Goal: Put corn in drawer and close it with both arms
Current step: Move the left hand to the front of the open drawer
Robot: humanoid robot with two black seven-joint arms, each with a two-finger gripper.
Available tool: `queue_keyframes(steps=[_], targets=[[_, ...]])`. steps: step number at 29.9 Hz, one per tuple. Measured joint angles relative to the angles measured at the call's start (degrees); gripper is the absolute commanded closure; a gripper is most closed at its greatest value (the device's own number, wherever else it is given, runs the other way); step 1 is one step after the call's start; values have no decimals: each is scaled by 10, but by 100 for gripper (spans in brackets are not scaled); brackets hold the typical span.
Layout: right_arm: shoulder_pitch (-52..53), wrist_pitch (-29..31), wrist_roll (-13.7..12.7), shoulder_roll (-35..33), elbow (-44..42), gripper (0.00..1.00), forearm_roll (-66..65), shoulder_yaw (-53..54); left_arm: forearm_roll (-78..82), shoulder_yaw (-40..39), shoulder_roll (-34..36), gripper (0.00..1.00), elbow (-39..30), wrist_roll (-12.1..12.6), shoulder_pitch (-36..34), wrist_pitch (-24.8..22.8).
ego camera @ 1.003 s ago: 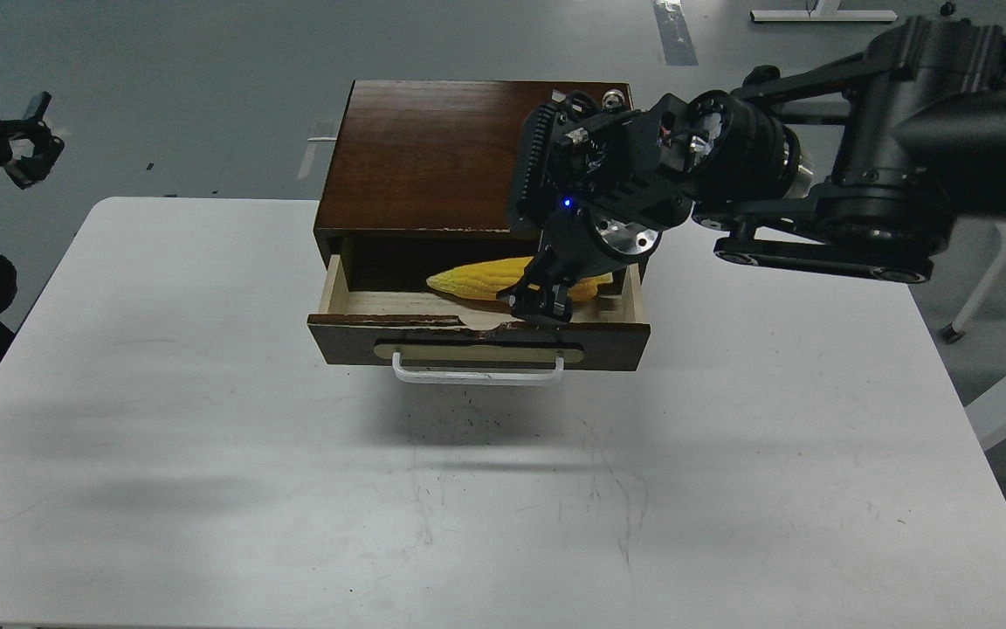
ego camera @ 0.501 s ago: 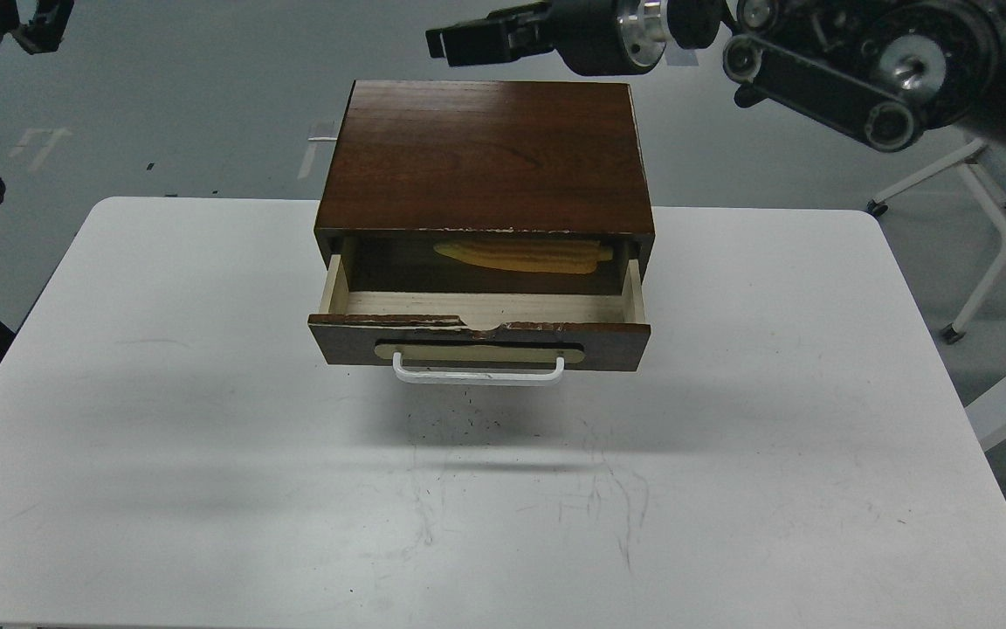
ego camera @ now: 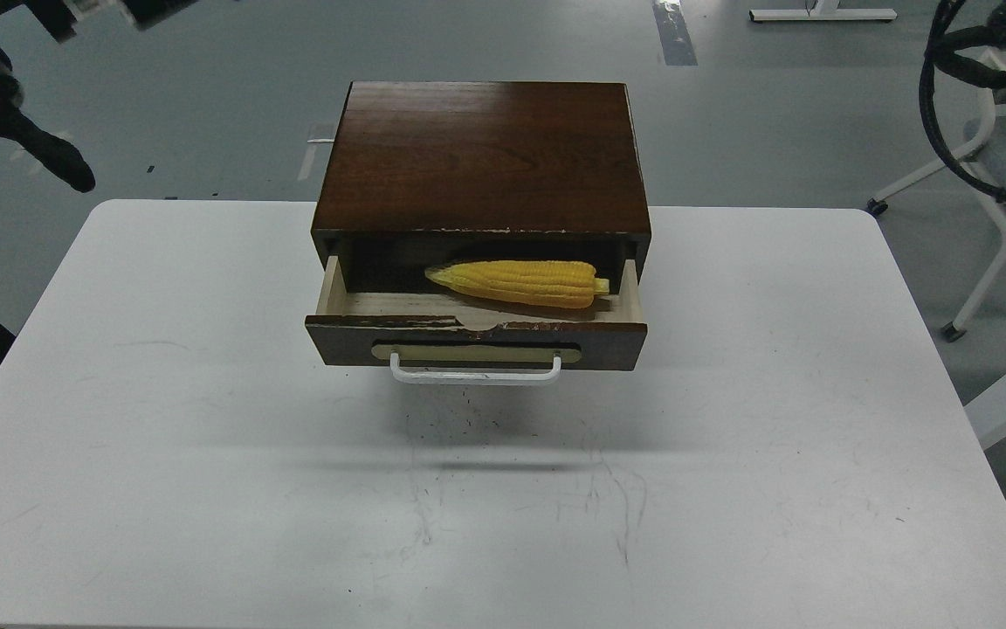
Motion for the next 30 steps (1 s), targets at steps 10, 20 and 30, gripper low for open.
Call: queue_keyframes(steps=[10, 20, 30], targets=[[-106, 75, -5, -10, -186, 1, 182, 118, 218, 27, 48, 100, -254, -39, 24, 0], [-208, 82, -12, -15, -202, 1, 340, 173, 447, 135, -13, 100, -291, -38, 29, 0], [-242, 82, -12, -9, -198, 1, 343, 204, 632, 212, -68, 100, -310, -38, 28, 0]])
